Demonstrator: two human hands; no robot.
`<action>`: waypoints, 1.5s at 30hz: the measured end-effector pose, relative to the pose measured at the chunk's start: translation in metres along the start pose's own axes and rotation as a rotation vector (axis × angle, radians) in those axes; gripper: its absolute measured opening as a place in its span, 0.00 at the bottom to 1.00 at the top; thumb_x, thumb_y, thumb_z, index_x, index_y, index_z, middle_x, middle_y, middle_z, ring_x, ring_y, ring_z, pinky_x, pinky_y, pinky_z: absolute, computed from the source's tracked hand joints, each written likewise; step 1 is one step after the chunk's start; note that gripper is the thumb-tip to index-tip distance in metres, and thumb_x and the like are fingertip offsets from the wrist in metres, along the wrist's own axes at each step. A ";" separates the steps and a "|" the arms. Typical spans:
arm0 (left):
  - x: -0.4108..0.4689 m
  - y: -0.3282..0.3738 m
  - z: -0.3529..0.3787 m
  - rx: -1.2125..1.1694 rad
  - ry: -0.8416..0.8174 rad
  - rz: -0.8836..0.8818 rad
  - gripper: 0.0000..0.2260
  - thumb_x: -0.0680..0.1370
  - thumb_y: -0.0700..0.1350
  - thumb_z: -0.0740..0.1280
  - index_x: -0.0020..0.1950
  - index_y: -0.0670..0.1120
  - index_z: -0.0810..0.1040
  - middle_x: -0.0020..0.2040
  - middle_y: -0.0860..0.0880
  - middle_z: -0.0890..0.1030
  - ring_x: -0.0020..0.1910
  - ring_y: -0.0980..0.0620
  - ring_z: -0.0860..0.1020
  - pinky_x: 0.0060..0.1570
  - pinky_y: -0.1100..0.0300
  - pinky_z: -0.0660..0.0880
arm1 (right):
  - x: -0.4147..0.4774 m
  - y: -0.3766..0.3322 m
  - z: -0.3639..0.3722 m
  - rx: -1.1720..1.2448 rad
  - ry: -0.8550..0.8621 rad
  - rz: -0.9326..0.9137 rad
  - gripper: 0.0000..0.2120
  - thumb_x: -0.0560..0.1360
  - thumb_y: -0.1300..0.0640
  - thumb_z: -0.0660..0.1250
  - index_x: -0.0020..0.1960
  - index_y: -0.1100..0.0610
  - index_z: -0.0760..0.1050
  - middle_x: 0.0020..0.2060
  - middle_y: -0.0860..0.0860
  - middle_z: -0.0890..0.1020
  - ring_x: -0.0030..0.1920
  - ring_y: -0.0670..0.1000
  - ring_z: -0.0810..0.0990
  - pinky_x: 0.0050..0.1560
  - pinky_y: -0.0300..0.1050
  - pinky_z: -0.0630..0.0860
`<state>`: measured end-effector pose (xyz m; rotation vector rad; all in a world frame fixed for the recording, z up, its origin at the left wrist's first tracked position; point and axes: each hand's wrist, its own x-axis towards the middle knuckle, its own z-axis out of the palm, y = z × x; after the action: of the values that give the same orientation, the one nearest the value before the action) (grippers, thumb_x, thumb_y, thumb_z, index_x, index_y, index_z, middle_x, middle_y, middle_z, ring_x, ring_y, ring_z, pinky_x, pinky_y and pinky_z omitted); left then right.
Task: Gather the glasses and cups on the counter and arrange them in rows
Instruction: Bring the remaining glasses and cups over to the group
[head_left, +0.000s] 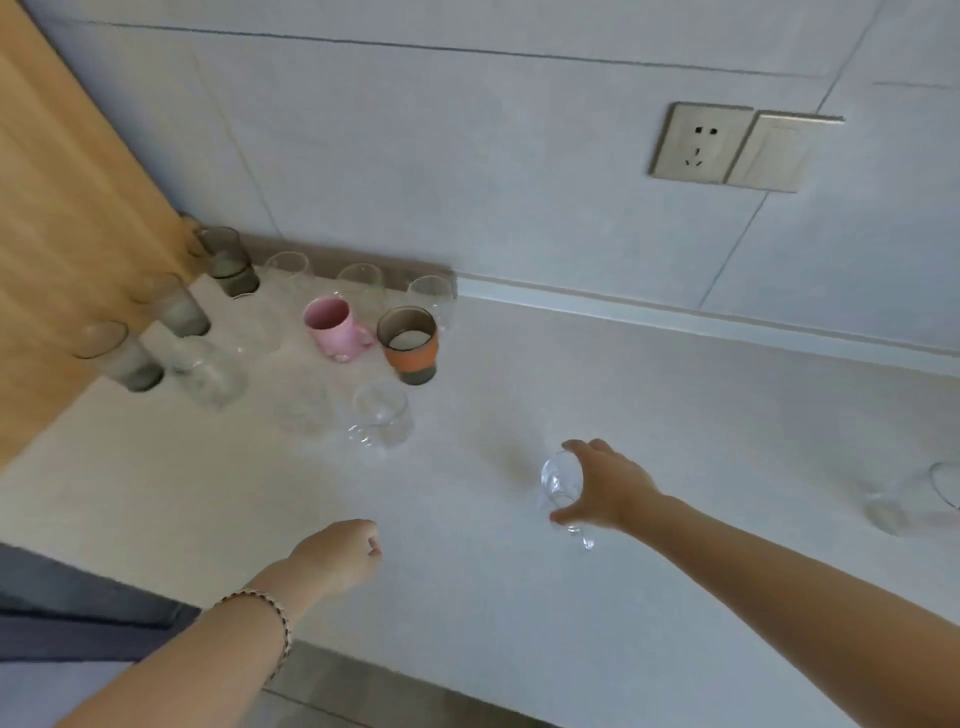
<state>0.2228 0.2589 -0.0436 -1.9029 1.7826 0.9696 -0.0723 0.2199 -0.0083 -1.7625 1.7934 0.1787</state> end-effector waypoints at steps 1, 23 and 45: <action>-0.011 -0.026 -0.001 -0.003 0.011 -0.006 0.04 0.79 0.44 0.56 0.45 0.50 0.69 0.48 0.51 0.72 0.47 0.50 0.70 0.49 0.60 0.67 | -0.007 -0.026 0.011 -0.002 -0.005 -0.028 0.43 0.63 0.45 0.74 0.73 0.48 0.58 0.64 0.49 0.70 0.62 0.53 0.75 0.53 0.43 0.72; -0.056 -0.347 -0.079 -0.194 0.097 -0.208 0.11 0.79 0.41 0.55 0.37 0.51 0.64 0.44 0.51 0.70 0.42 0.49 0.68 0.46 0.57 0.68 | 0.035 -0.420 0.130 0.012 -0.036 -0.264 0.41 0.64 0.42 0.73 0.72 0.49 0.60 0.62 0.52 0.70 0.60 0.54 0.76 0.56 0.45 0.75; 0.033 -0.483 -0.174 -0.161 0.036 -0.177 0.08 0.80 0.46 0.55 0.42 0.52 0.68 0.44 0.53 0.74 0.51 0.49 0.72 0.49 0.59 0.69 | 0.169 -0.636 0.198 0.024 -0.078 -0.254 0.43 0.68 0.41 0.72 0.74 0.54 0.53 0.67 0.56 0.65 0.66 0.57 0.66 0.60 0.49 0.73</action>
<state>0.7319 0.1862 -0.0366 -2.1470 1.5646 1.0473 0.6037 0.1065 -0.0520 -1.9196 1.4951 0.1196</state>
